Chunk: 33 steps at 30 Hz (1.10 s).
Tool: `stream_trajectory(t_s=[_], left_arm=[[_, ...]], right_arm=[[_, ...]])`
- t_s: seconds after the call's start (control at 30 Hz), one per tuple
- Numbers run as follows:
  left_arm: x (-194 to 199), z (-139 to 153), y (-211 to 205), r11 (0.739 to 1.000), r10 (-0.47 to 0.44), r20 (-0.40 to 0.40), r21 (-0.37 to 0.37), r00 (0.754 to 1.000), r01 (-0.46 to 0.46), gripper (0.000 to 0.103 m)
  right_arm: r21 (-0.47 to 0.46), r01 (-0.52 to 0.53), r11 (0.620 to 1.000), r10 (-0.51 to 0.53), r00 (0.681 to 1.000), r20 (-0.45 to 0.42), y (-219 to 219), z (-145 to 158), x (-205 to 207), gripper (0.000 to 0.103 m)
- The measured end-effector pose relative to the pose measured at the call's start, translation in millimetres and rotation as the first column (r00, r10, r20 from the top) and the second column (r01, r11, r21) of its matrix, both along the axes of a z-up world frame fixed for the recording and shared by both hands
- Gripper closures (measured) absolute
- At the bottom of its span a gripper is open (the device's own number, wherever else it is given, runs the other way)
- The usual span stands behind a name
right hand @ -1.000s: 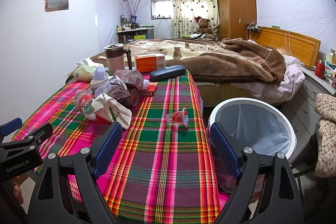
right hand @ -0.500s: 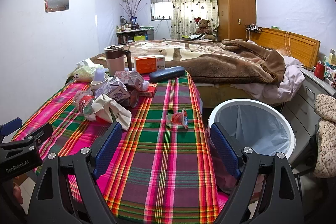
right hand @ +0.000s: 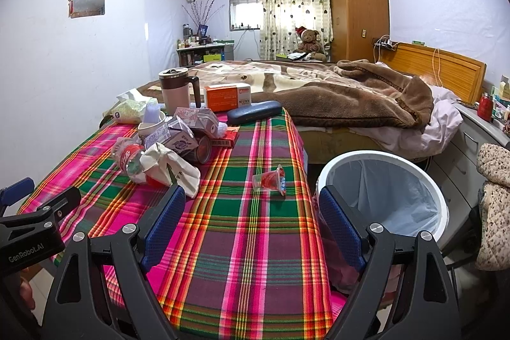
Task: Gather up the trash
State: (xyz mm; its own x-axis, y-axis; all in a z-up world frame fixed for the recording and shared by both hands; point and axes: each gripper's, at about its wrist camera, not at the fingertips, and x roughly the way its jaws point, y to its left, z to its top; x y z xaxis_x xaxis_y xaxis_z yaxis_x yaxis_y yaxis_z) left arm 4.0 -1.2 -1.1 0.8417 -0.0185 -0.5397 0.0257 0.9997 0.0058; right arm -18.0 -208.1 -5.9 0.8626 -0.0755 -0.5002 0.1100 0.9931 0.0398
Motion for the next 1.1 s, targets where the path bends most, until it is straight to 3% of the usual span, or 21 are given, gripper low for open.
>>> stream_trajectory(t_s=[0.93, 1.1], left_arm=[[17.6, -4.8, 9.9, 1.0, 0.001, -0.027, -0.007, 1.0, -0.001, 0.0], [38.1, -12.8, 21.4, 0.996, -0.038, -0.058, -0.083, 0.998, 0.033, 0.0]], right_arm=[[-0.002, -0.003, 1.0, 0.003, 1.0, -0.018, -1.3, -5.3, 12.3, 0.016], [0.009, 0.027, 1.0, -0.027, 0.999, -0.04, -18.2, -12.3, 27.5, 0.016]])
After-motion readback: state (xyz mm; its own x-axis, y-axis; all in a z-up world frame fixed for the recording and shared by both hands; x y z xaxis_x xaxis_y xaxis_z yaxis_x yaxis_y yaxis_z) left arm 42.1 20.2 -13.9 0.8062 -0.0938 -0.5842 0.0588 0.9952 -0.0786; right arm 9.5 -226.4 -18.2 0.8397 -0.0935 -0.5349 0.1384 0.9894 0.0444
